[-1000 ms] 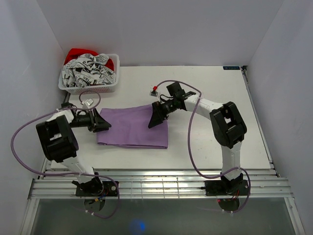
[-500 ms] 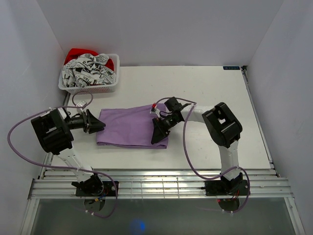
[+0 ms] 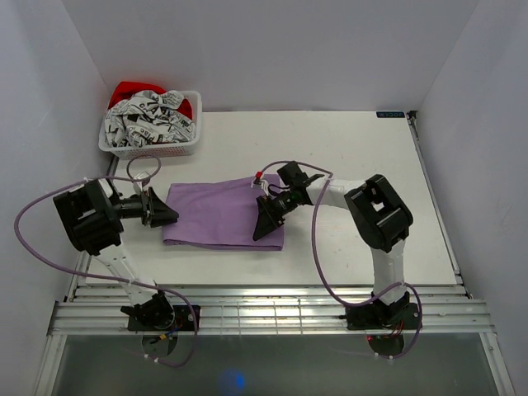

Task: Fold and stack the trousers
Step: Fold the trousers, then neatly place the folded trousers to the corner

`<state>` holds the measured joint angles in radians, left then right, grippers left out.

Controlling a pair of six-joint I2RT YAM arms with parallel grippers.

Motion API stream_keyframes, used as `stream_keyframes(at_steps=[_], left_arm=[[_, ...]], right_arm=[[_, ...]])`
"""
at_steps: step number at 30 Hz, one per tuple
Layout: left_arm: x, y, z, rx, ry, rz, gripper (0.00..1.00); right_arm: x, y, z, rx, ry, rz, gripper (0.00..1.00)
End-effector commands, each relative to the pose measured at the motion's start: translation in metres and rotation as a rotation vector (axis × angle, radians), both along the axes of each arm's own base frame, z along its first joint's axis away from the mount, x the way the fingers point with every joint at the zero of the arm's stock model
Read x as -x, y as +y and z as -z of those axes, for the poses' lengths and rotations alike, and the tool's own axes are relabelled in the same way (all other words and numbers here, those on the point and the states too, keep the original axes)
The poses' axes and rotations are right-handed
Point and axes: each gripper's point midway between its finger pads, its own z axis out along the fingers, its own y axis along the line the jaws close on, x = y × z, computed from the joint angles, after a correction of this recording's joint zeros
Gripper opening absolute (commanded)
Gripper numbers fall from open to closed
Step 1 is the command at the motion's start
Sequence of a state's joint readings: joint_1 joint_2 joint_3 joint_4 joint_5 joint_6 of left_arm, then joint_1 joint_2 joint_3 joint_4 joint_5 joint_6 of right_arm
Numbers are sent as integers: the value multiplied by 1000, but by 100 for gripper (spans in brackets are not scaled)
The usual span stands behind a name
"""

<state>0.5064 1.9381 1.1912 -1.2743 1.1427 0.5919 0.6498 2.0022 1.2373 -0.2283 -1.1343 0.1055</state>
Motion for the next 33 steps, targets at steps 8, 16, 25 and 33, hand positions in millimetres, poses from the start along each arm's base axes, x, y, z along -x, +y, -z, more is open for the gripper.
stream_keyframes(at_steps=[8, 16, 25, 33], left_arm=[[12, -1, 72, -9, 128, -24, 41], [-24, 0, -16, 43, -240, -7, 45], [-70, -9, -39, 240, -347, -60, 42], [-104, 18, 54, -41, -126, -158, 40]], right_arm=[[-27, -42, 57, 135, 4, 91, 80], [-72, -7, -62, -160, -257, 60, 77], [-150, 27, -76, -292, -274, 205, 77], [-224, 9, 15, -152, -130, 449, 77]])
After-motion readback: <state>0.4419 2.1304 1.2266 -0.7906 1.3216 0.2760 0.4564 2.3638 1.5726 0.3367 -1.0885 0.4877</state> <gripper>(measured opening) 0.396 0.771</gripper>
